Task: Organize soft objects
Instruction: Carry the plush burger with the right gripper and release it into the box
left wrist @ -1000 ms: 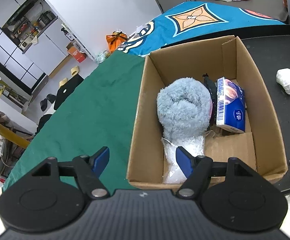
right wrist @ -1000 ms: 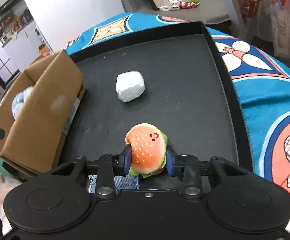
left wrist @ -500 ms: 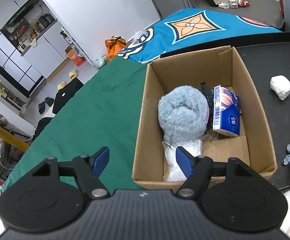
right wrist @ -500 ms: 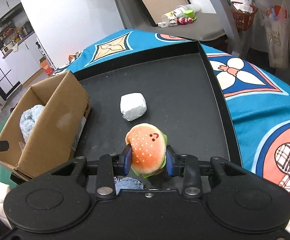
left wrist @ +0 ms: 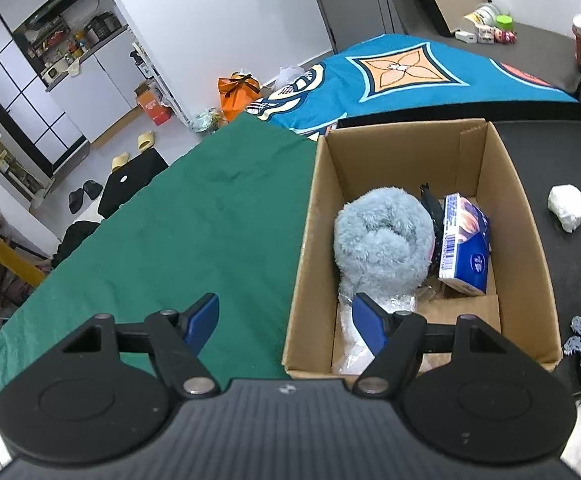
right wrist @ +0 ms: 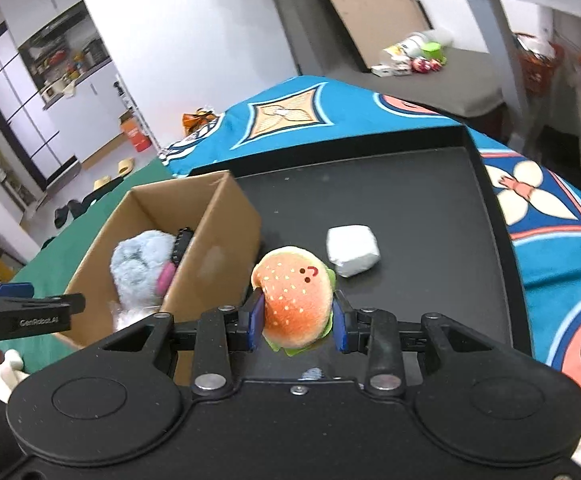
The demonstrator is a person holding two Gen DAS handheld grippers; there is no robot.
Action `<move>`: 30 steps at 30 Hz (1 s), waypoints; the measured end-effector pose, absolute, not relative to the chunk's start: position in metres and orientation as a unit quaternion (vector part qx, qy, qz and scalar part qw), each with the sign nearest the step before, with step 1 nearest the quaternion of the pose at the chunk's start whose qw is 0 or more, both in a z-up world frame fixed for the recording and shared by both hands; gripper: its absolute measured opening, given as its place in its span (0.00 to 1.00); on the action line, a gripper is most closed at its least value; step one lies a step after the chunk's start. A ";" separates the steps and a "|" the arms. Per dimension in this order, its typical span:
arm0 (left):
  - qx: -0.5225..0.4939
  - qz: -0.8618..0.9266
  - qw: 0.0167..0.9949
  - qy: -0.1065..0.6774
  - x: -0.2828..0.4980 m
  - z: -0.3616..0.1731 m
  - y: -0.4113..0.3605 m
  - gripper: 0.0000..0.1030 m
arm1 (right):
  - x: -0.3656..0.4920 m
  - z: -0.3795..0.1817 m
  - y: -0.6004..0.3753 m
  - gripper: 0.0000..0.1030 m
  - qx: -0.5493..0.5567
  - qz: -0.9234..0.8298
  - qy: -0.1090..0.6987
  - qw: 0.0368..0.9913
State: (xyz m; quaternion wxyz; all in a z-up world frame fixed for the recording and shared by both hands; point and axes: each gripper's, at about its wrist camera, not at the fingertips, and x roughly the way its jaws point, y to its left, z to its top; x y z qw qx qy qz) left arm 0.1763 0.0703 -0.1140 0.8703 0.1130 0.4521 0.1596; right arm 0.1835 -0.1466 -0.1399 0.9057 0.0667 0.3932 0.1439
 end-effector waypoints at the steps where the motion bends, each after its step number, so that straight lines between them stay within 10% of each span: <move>1: 0.108 0.160 0.871 0.452 0.176 -0.114 0.073 0.70 | 0.183 -0.139 -0.143 0.32 0.063 0.146 0.393 0.906; 30: 0.008 0.113 0.892 0.437 0.156 -0.131 0.111 0.59 | 0.174 -0.108 -0.047 0.36 0.003 0.189 0.367 0.911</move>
